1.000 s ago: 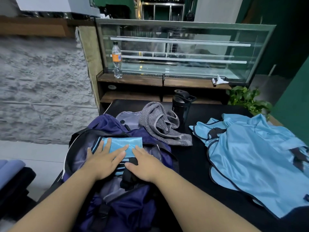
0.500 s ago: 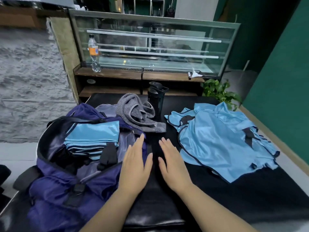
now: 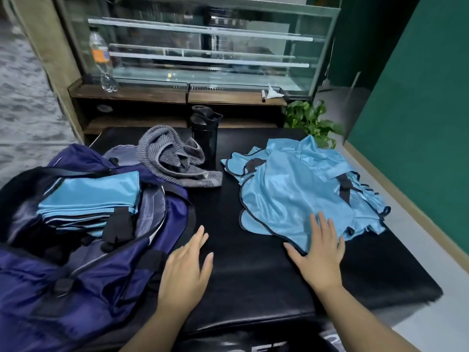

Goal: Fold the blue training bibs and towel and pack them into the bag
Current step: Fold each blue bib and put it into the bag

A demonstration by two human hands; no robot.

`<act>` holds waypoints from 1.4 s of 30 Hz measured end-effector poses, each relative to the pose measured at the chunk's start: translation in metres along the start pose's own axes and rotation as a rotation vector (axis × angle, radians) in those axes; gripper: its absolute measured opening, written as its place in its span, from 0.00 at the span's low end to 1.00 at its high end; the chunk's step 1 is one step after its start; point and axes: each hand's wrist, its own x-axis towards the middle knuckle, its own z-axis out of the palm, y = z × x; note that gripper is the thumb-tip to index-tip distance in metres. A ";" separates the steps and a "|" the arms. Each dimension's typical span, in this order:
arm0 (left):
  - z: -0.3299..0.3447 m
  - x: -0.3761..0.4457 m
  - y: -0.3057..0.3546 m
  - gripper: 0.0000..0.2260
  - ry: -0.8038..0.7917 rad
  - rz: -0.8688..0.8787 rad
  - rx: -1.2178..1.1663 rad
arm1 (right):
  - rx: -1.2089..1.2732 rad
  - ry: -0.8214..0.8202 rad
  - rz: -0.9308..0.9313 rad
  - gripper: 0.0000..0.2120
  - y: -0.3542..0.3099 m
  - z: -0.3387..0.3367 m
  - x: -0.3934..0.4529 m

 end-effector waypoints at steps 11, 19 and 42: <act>0.006 0.005 -0.003 0.24 -0.004 -0.050 0.076 | -0.030 0.097 -0.083 0.18 0.008 0.007 0.000; 0.007 0.006 -0.004 0.22 0.007 -0.048 0.082 | 0.219 -0.225 -0.329 0.20 -0.015 -0.001 -0.026; -0.044 -0.035 0.076 0.15 -0.186 -0.447 -1.003 | 0.994 -0.461 -0.022 0.17 -0.148 -0.116 -0.084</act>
